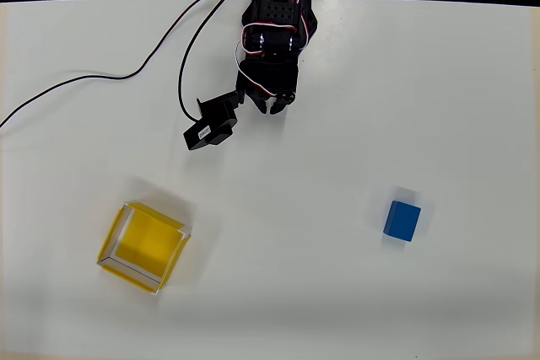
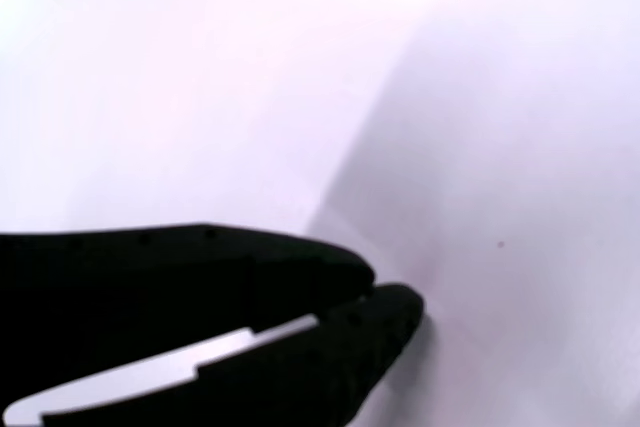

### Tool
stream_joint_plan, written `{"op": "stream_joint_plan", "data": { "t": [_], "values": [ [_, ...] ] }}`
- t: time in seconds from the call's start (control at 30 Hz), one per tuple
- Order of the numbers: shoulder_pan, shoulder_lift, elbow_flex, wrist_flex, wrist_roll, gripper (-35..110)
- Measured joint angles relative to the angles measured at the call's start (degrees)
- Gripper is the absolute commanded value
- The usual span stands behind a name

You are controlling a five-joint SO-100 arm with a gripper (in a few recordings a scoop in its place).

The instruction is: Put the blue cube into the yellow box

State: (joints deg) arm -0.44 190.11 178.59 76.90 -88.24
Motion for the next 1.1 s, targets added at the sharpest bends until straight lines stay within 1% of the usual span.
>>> {"op": "stream_joint_plan", "data": {
  "t": [0.57, 0.63, 0.7, 0.77, 0.9, 1.0, 1.1],
  "values": [
    [0.0, 0.0, 0.0, 0.0, 1.1, 0],
    [0.0, 0.0, 0.0, 0.0, -0.5, 0],
    [-0.2, -1.0, 0.0, -0.4, -3.0, 4],
    [-0.4, -4.7, -0.1, -3.5, -4.1, 9],
    [-0.6, -15.2, -2.0, -14.2, -3.5, 17],
    [-2.1, -24.4, -8.4, -21.6, -2.2, 22],
    [-4.8, -33.8, -17.7, -25.5, 0.2, 26]
  ]
}}
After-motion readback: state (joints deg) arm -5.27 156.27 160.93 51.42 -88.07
